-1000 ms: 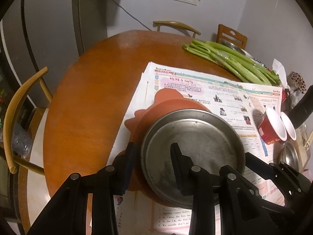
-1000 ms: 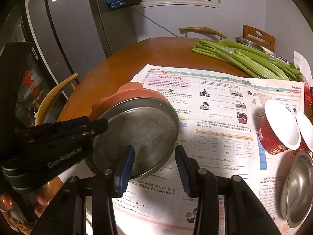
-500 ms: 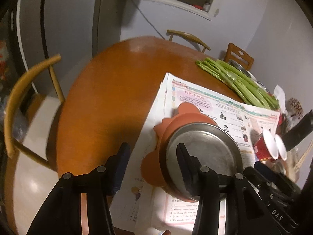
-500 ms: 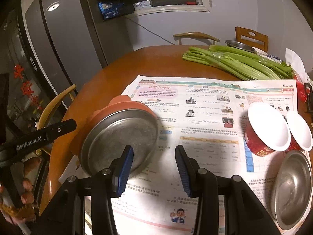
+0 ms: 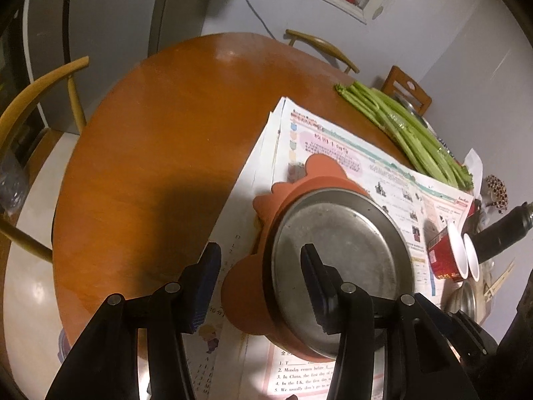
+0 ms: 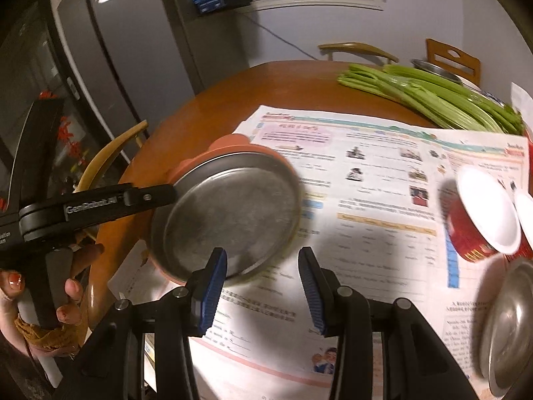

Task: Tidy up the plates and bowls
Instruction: 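Lower the grey metal plate onto the orange plate with the left tool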

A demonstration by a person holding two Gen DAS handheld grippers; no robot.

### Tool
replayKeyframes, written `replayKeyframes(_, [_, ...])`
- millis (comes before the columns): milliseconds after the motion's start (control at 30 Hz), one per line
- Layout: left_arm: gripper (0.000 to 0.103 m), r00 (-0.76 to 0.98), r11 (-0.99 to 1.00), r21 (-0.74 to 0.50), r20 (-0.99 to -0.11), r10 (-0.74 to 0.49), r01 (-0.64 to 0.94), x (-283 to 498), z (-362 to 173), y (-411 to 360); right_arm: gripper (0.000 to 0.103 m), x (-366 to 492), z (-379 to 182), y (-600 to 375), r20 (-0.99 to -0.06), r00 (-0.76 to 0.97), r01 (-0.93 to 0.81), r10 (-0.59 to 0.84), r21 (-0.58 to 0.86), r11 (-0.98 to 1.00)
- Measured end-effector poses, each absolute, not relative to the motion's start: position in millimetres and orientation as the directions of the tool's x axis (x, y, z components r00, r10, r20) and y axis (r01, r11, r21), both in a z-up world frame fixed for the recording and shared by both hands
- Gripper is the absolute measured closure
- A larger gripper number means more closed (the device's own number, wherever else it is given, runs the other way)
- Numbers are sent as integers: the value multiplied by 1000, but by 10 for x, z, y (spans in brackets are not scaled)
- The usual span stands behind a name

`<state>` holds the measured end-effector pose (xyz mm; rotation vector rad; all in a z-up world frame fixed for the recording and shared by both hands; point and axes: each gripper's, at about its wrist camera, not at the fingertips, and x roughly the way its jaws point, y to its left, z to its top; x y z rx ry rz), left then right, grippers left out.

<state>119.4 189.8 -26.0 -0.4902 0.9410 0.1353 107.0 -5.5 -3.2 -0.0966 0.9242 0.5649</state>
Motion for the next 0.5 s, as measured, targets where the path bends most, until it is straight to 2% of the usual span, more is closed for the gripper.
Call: replayKeyframes(500, [50,564,899,-325,-818,-110,-295,1425,-334,1783,57,1239,-153,71,-791,475,-508,386,111,854])
